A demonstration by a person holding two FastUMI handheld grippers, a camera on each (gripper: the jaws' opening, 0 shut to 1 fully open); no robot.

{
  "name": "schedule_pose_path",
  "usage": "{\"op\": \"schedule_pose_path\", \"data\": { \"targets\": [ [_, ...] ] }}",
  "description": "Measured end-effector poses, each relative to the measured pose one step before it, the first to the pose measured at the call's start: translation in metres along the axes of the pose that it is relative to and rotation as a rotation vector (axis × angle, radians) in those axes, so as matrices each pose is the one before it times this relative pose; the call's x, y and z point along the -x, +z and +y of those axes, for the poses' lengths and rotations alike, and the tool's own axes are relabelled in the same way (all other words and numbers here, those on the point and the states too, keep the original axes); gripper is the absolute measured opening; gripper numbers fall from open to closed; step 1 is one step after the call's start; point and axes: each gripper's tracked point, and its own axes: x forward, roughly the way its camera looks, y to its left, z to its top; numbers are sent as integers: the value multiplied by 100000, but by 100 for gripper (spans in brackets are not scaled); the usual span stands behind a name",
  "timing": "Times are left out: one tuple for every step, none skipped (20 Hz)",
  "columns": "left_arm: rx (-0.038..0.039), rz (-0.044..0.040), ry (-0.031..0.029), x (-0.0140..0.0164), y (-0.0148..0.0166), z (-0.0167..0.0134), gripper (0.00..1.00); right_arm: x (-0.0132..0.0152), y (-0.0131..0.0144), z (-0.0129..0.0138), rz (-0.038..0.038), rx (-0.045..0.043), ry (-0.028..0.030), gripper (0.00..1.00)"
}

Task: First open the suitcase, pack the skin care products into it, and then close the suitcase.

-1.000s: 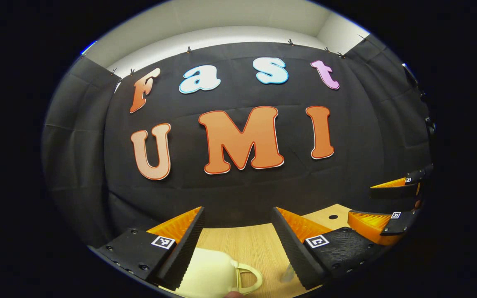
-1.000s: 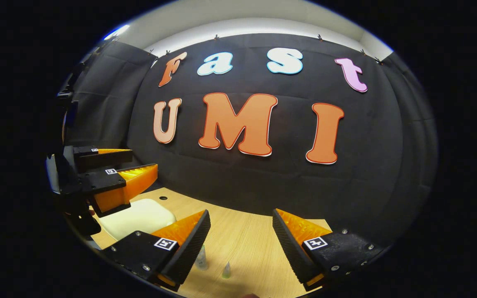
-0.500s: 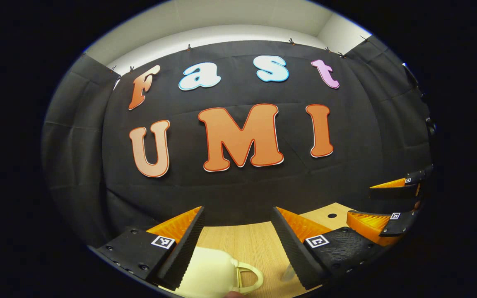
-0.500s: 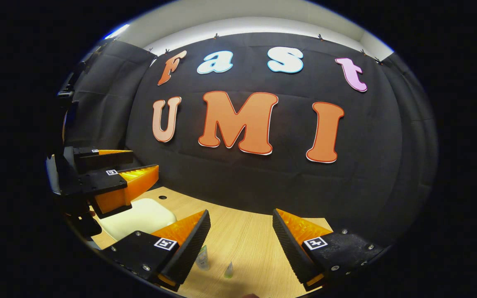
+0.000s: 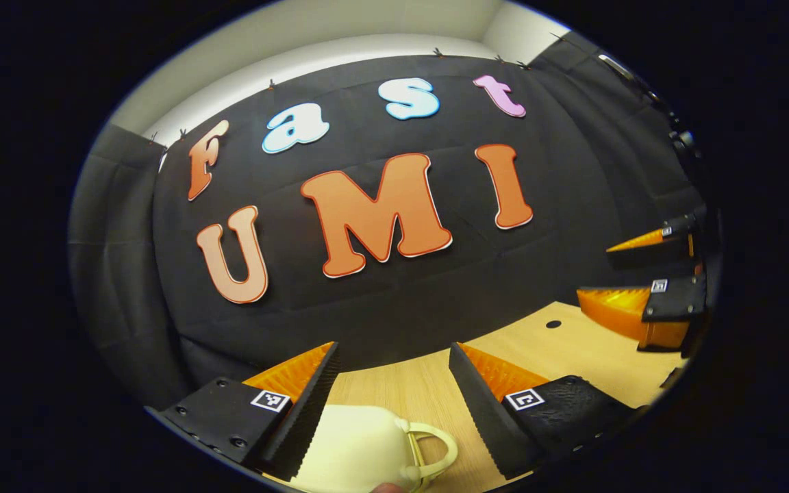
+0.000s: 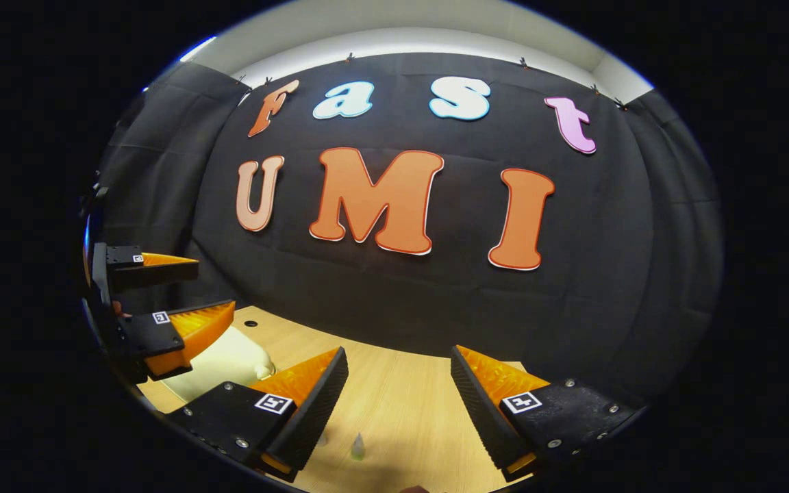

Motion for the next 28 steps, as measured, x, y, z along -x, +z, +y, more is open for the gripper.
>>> {"op": "schedule_pose_path", "data": {
  "targets": [
    [-2776, 1137, -773, -1, -548, -206, 98, -1, -30, -585, -13, -225, -1229, 95],
    [-3471, 1127, -790, 1, -621, -177, 98, -83, -83, -774, -248, 83, -1699, 95],
    [-2526, 922, -1124, -99, -415, -252, 98, -119, 80, -529, -194, 216, -1278, 95],
    [-3556, 1632, -1969, -178, -910, -559, 98, 35, 6, -451, -79, 132, -1075, 95],
    [-3008, 1933, -1583, -21, -765, -409, 98, 31, -8, -335, -178, 41, -864, 95],
    [-3309, 1854, -1398, -105, -765, -435, 98, -29, -17, -381, -65, 137, -993, 95],
    [-4798, 2865, -2316, -186, -1300, -750, 97, 48, -96, -462, 42, 289, -1199, 95],
    [-4029, 1903, -1497, -326, -968, -674, 98, 118, -214, -444, 215, 176, -849, 95],
    [-5965, 3071, -2826, -243, -1316, -1016, 97, 84, -249, -414, 408, 133, -1062, 95],
    [-6619, 2357, -3886, -415, -1420, -1420, 98, 168, -259, -408, 369, 35, -1069, 95],
    [-4670, 2223, -1661, -274, -1154, -960, 97, 40, -157, -248, 405, -121, -543, 95],
    [-1587, 1481, -2167, -277, -840, -900, 97, 142, -284, -230, 369, -59, -526, 95],
    [-2432, 2271, -2807, -301, -982, -1005, 97, 101, -165, -300, 421, -22, -713, 95],
    [-3582, 2189, -1875, -551, -1120, -874, 97, 40, -56, -168, 114, -28, -655, 95],
    [-2699, 1195, -504, -179, -644, -498, 97, 117, -232, -246, 326, -135, -333, 95],
    [-2770, 2095, -1114, -250, -768, -645, 97, 214, -222, -198, 508, -252, -247, 95],
    [-3715, 2683, -1732, -209, -1238, -804, 97, -57, -82, -11, 377, -67, -60, 95],
    [-2642, 2285, -1398, -125, -759, -702, 96, -24, -16, 2, 62, -38, -33, 95],
    [-3111, 875, 126, -180, -633, -674, 93, 153, -26, -235, -35, 165, -174, 95],
    [-3350, 884, -245, -117, -556, -521, 93, 58, -5, -61, -16, 51, 19, 95],
    [-3196, -518, -828, -254, 17, -608, 93, -41, -58, 23, 183, -37, 115, 95],
    [-4797, 1704, -1469, -316, -449, -738, 87, 52, -106, -11, 261, -260, 354, 95],
    [-3494, 556, 317, -613, -147, -387, 81, 136, -24, 34, 148, 147, -23, 95],
    [-4297, 2940, 465, -573, -706, -481, 81, 2, -83, 28, 167, 143, 4, 95],
    [-2879, 1002, 984, -404, -301, 75, 81, 93, -28, 2, 23, 6, -24, 95],
    [-1018, 3257, 1566, -1060, -728, 86, 67, 130, -46, 62, 146, 5, 138, 95],
    [200, -460, -197, -61, 271, -86, 51, 75, -88, -76, 242, 144, -248, 95],
    [1015, -273, -16, -626, 820, -62, 39, 93, -71, 9, 429, 33, -82, 95]
  ]
}}
